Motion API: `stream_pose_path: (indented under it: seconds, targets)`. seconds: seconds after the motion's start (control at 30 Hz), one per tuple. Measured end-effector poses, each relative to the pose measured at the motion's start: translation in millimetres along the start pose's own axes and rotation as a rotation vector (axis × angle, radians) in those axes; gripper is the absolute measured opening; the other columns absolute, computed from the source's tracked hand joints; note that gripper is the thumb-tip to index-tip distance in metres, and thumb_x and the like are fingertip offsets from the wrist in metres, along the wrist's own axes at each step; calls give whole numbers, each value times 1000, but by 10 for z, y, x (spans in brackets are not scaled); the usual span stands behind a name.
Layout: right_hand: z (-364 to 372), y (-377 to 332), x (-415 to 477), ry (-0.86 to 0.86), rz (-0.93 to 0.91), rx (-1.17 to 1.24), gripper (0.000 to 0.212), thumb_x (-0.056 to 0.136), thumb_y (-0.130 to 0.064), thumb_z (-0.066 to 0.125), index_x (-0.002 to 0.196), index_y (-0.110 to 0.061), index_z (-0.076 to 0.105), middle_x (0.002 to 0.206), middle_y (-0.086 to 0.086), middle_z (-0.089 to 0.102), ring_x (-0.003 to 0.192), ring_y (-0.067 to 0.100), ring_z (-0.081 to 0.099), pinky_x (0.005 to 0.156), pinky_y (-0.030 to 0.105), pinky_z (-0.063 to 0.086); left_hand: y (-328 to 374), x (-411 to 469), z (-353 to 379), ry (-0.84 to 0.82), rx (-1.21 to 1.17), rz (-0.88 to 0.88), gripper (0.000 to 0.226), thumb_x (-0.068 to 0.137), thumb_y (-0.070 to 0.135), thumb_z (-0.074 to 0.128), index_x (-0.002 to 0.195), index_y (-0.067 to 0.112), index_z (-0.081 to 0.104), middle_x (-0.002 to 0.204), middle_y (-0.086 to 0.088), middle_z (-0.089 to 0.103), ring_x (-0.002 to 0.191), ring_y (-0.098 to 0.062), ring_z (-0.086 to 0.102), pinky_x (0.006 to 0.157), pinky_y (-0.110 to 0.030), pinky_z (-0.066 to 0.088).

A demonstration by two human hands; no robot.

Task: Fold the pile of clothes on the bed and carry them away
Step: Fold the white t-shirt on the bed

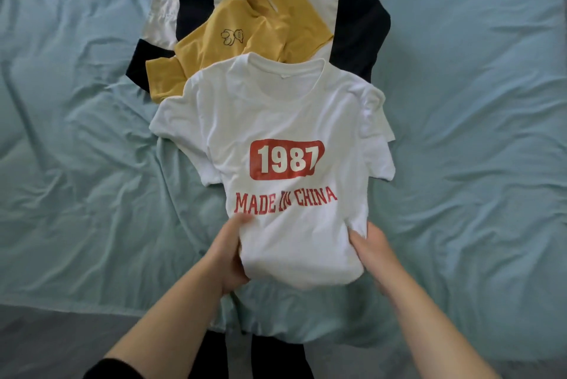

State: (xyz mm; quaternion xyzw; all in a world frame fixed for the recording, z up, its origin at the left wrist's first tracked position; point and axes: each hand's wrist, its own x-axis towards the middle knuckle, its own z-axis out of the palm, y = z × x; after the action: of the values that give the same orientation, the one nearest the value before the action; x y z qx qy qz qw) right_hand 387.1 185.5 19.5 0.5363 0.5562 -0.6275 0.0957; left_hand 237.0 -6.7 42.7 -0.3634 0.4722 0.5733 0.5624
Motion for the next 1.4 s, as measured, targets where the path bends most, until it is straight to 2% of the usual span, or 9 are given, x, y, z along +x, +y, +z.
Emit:
stream_pose_path:
  seconds: [0.07, 0.17, 0.3, 0.37, 0.5, 0.87, 0.97, 1.17, 1.4]
  targets:
    - [-43, -18, 36, -148, 156, 62, 34, 86, -56, 60, 101, -26, 70, 100, -8, 75, 89, 3, 70, 73, 21, 54, -6, 6, -19, -267, -299, -67, 66, 89, 72, 38, 132, 26, 60, 135, -8, 59, 124, -34, 55, 105, -53, 42]
    - [-1, -17, 51, -372, 323, 185, 62, 75, -72, 60, 112, -23, 71, 111, 2, 73, 106, 21, 68, 94, 41, 52, -147, 78, 113, -403, -396, -102, 61, 98, 59, 36, 139, 18, 52, 143, -10, 52, 132, -32, 48, 113, -48, 34]
    - [121, 40, 45, -432, 325, 161, 65, 59, -55, 83, 108, -14, 70, 103, 11, 74, 87, 23, 73, 62, 30, 58, -268, 157, 281, -271, 181, -10, 28, 83, 24, 66, 108, 12, 68, 100, -11, 73, 88, -25, 71, 71, -37, 57]
    - [150, 76, 46, -398, 312, 128, 56, 67, -48, 79, 109, -13, 68, 98, 9, 75, 80, 18, 74, 56, 24, 55, -259, 169, 290, -163, 327, 108, 28, 85, 21, 69, 111, 14, 65, 104, -9, 73, 93, -23, 71, 75, -39, 59]
    - [175, 90, 33, -406, 305, 120, 40, 83, -43, 70, 110, -14, 66, 96, 5, 76, 81, 16, 73, 57, 23, 54, -235, 106, 256, -26, 404, 163, 32, 96, 18, 58, 128, 12, 56, 123, -15, 63, 116, -33, 58, 104, -51, 45]
    - [169, 206, 116, -197, 245, 64, 40, 86, -43, 67, 115, -15, 64, 104, 4, 74, 97, 20, 70, 92, 36, 53, -304, 243, 195, 93, 1244, 304, 20, 97, 20, 50, 111, 13, 62, 103, 3, 59, 97, -17, 55, 79, -27, 40]
    - [41, 368, 165, -38, 284, 140, 51, 86, -39, 68, 125, -8, 59, 114, 9, 70, 104, 25, 66, 98, 40, 50, -319, 248, -204, 393, 1117, 356, 31, 97, 25, 45, 72, 12, 58, 71, 0, 60, 71, -21, 55, 59, -30, 39]
    - [-163, 782, 63, 146, 328, 113, 65, 80, -37, 75, 127, 0, 51, 115, 7, 63, 105, 25, 59, 91, 33, 45, -417, 156, -1115, 764, 609, 412, 36, 97, 26, 52, 70, 4, 57, 68, -13, 58, 72, -29, 56, 71, -43, 49]
    - [25, 1000, -384, -144, 269, 54, 24, 86, -23, 69, 107, -10, 68, 98, 2, 74, 79, 8, 65, 67, 17, 46, -530, -18, -1324, 333, 398, 275, 28, 85, 38, 70, 93, 11, 68, 91, -4, 75, 85, -19, 70, 80, -35, 54]
